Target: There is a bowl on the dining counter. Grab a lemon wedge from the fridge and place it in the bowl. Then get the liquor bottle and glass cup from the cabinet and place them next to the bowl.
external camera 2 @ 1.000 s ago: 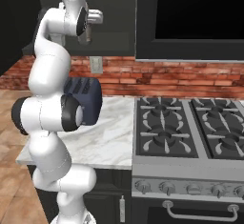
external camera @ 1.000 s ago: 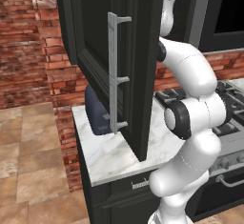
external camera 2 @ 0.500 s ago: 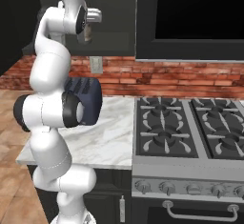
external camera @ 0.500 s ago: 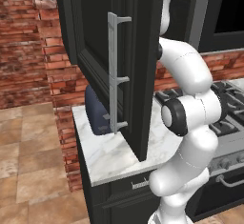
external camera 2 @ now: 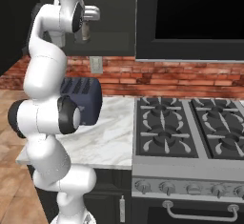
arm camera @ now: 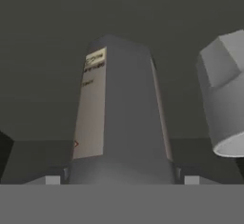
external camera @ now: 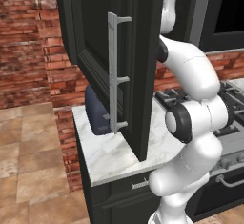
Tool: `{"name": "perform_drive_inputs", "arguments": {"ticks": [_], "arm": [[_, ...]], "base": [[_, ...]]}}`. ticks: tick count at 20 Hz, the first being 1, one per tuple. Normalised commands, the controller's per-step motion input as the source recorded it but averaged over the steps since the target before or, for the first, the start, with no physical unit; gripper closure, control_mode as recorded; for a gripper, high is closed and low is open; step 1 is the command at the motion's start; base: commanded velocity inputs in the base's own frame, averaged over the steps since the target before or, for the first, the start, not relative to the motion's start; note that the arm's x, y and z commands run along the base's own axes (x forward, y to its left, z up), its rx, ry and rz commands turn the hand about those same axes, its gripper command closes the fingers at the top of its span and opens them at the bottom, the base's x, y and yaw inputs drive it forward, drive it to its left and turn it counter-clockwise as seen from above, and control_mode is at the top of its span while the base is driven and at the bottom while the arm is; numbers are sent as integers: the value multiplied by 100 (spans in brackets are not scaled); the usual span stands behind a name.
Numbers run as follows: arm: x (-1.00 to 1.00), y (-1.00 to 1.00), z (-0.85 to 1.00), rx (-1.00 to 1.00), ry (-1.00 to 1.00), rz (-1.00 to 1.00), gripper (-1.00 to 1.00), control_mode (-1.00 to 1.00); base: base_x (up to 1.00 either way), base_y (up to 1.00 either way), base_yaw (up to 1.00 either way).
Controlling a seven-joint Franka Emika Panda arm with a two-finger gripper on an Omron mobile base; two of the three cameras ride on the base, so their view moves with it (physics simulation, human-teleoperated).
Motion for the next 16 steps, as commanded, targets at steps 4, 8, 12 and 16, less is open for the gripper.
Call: {"name": "perform_drive_inputs", "arguments": {"ticks": [4, 8, 12, 16], "arm": [[-94, -1, -16, -9, -17, 0, 100, -100], [-95, 0, -7, -9, -7, 0, 100, -100], [-96, -4, 0, -1, -16, 1, 100, -100], [-82, -20, 0, -2, -3, 0, 100, -100]], "base": [[0, 0, 0], [0, 0, 0], [0, 0, 0], [0, 0, 0]]}}
